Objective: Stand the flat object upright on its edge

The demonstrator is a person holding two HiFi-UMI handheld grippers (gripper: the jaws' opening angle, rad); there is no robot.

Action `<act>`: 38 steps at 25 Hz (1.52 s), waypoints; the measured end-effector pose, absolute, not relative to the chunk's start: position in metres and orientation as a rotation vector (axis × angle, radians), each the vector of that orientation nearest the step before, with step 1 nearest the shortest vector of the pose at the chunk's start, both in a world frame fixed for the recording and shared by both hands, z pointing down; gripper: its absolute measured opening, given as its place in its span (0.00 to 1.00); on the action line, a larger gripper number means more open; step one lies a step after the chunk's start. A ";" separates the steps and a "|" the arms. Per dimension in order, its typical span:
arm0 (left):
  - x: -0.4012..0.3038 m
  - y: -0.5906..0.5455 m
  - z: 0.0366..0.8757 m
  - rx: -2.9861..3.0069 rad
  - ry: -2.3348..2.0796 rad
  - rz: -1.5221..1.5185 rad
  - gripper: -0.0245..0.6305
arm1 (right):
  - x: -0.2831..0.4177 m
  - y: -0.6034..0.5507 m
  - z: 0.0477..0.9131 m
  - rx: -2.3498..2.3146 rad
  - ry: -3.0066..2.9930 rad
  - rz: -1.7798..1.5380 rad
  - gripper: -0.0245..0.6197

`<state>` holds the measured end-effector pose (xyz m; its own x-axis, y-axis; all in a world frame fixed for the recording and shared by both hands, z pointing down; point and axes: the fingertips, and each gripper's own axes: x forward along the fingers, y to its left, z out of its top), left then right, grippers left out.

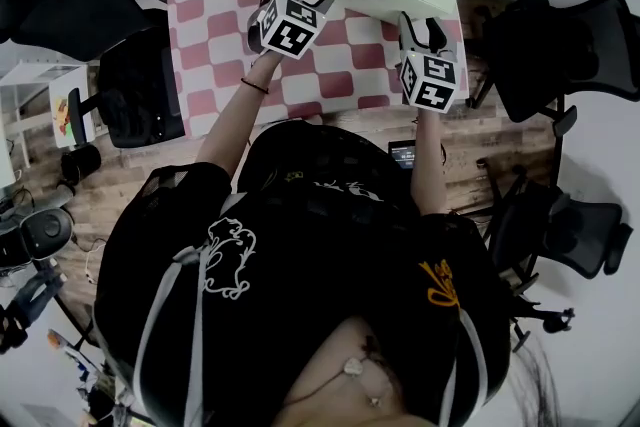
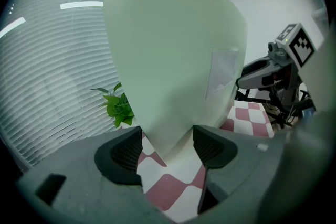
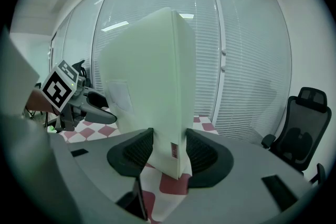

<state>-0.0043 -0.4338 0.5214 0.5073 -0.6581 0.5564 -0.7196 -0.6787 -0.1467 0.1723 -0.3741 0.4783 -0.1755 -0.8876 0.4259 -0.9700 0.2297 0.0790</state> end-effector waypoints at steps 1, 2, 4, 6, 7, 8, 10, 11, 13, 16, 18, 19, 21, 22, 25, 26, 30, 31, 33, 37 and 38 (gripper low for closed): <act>-0.004 -0.433 0.522 2.639 -1.208 0.905 0.52 | 0.173 -0.374 0.479 1.716 -2.129 0.297 0.35; -0.003 -0.433 0.522 2.642 -1.206 0.906 0.52 | 0.173 -0.373 0.479 1.719 -2.131 0.297 0.35; -0.003 -0.434 0.522 2.653 -1.186 0.906 0.52 | 0.174 -0.374 0.479 1.723 -2.137 0.292 0.35; -0.002 -0.435 0.522 2.670 -1.149 0.916 0.52 | 0.175 -0.377 0.479 1.728 -2.143 0.285 0.35; -0.001 -0.436 0.523 2.677 -1.134 0.925 0.52 | 0.175 -0.378 0.479 1.731 -2.146 0.282 0.35; -0.001 -0.437 0.523 2.681 -1.127 0.935 0.52 | 0.176 -0.379 0.479 1.734 -2.149 0.280 0.35; -0.005 -0.439 0.523 2.672 -1.142 0.950 0.52 | 0.177 -0.382 0.479 1.737 -2.155 0.279 0.35; -0.008 -0.438 0.523 2.659 -1.153 0.946 0.52 | 0.177 -0.383 0.479 1.738 -2.157 0.279 0.35; -0.015 -0.432 0.523 2.627 -1.160 0.907 0.52 | 0.177 -0.386 0.479 1.738 -2.159 0.282 0.35; -0.025 -0.419 0.530 2.585 -1.151 0.852 0.52 | 0.179 -0.390 0.479 1.743 -2.160 0.284 0.35; -0.032 -0.407 0.537 2.557 -1.147 0.855 0.52 | 0.180 -0.392 0.479 1.747 -2.163 0.286 0.35; -0.035 -0.400 0.537 2.546 -1.144 0.858 0.52 | 0.180 -0.392 0.479 1.749 -2.165 0.287 0.35; -0.038 -0.388 0.535 2.537 -1.136 0.845 0.52 | 0.180 -0.394 0.479 1.752 -2.169 0.289 0.35; -0.038 -0.382 0.534 2.533 -1.130 0.831 0.52 | 0.180 -0.394 0.479 1.753 -2.170 0.291 0.35; -0.039 -0.367 0.536 2.514 -1.107 0.787 0.52 | 0.181 -0.396 0.480 1.753 -2.172 0.297 0.35; -0.039 -0.362 0.536 2.509 -1.100 0.779 0.52 | 0.181 -0.396 0.480 1.752 -2.174 0.299 0.35; -0.040 -0.345 0.536 2.499 -1.088 0.766 0.52 | 0.180 -0.392 0.479 1.752 -2.182 0.312 0.35; -0.040 -0.341 0.535 2.496 -1.088 0.759 0.52 | 0.180 -0.392 0.479 1.755 -2.183 0.316 0.35; -0.041 -0.336 0.533 2.488 -1.088 0.740 0.52 | 0.180 -0.391 0.478 1.763 -2.188 0.327 0.35; -0.040 -0.326 0.532 2.486 -1.085 0.724 0.52 | 0.179 -0.389 0.476 1.776 -2.201 0.352 0.35; -0.040 -0.324 0.532 2.491 -1.082 0.726 0.51 | 0.179 -0.387 0.475 1.777 -2.203 0.355 0.35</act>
<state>-0.0398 -0.3237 0.5316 0.5820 -0.5798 0.5702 -0.7476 -0.6574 0.0945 0.1788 -0.3872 0.4754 -0.1983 -0.9068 0.3721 -0.9777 0.2095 -0.0104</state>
